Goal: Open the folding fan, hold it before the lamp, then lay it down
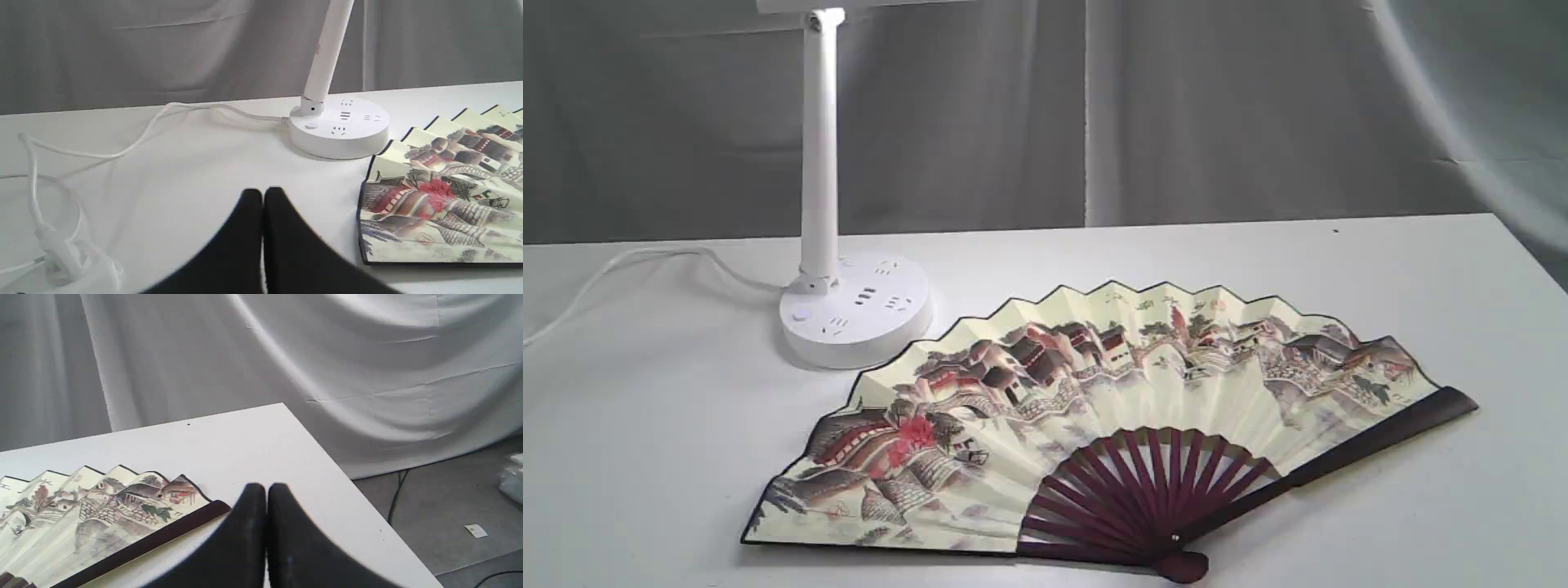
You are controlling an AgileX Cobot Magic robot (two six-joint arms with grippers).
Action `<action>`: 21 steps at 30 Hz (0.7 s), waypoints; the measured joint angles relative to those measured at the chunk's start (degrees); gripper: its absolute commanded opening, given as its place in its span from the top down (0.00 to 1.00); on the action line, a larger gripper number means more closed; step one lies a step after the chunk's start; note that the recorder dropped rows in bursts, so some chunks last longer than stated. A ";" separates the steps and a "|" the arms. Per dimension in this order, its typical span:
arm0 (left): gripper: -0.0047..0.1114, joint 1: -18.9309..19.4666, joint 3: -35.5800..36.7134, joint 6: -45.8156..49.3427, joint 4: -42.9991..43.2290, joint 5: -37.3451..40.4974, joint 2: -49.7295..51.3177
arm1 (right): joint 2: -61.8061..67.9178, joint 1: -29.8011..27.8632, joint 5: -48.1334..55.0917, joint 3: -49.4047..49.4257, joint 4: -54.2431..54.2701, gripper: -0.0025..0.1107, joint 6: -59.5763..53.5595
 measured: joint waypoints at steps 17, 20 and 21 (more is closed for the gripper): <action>0.96 0.00 0.00 -0.14 -8.87 -0.47 0.00 | 0.00 0.00 0.00 0.00 -0.21 0.98 0.03; 0.96 0.00 0.00 -0.14 -8.87 -0.47 0.00 | 0.00 0.00 0.00 0.00 -0.31 0.98 0.03; 0.96 0.00 0.00 -0.19 -8.87 -0.47 0.00 | 0.00 0.00 0.00 0.00 -0.31 0.98 0.03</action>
